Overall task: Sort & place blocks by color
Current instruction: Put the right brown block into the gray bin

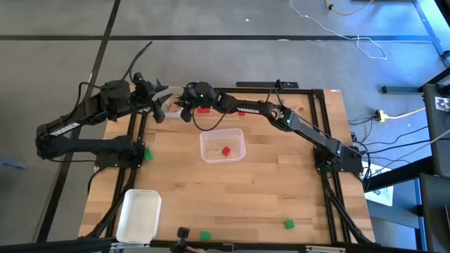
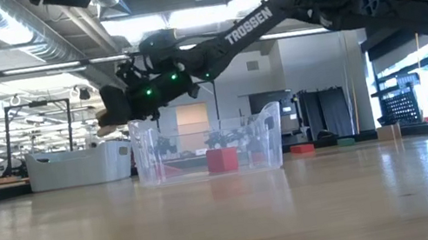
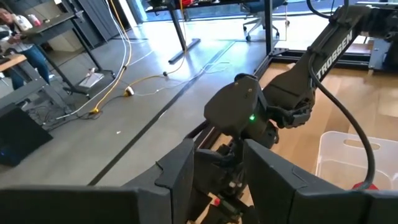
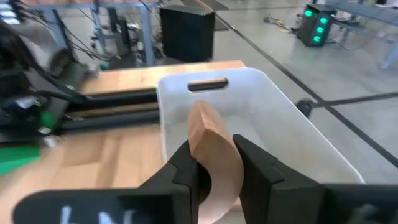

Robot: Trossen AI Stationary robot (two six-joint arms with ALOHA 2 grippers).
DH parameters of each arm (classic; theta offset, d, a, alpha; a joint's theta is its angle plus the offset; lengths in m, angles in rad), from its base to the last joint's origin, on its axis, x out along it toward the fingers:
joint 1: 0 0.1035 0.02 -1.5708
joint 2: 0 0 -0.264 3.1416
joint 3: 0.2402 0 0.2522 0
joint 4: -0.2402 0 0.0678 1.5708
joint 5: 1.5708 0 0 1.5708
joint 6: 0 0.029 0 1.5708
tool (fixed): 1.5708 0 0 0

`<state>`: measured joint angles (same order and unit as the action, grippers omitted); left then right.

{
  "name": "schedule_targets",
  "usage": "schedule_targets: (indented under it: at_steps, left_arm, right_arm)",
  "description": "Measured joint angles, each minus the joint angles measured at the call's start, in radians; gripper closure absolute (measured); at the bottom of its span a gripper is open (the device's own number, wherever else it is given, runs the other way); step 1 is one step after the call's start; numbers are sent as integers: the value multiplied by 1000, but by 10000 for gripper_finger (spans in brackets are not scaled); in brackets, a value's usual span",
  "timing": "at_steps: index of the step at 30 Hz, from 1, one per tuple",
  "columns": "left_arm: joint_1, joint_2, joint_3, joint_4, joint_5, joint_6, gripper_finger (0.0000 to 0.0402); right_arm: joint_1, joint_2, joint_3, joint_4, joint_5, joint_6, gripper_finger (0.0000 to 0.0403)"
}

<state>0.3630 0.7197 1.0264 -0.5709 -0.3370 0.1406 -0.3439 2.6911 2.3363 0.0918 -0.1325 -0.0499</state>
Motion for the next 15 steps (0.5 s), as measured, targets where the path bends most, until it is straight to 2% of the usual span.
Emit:
schedule_targets:
  at_steps: [4,12,15]
  left_arm:
    - [0,0,0,0,0,0,269]
    - [0,0,0,1,0,0,269]
    - [0,0,0,1,1,0,269]
  right_arm:
    - [-3,0,0,3,27,-38,332]
    - [-14,0,0,7,-4,-40,332]
    - [-13,0,0,9,-7,-41,317]
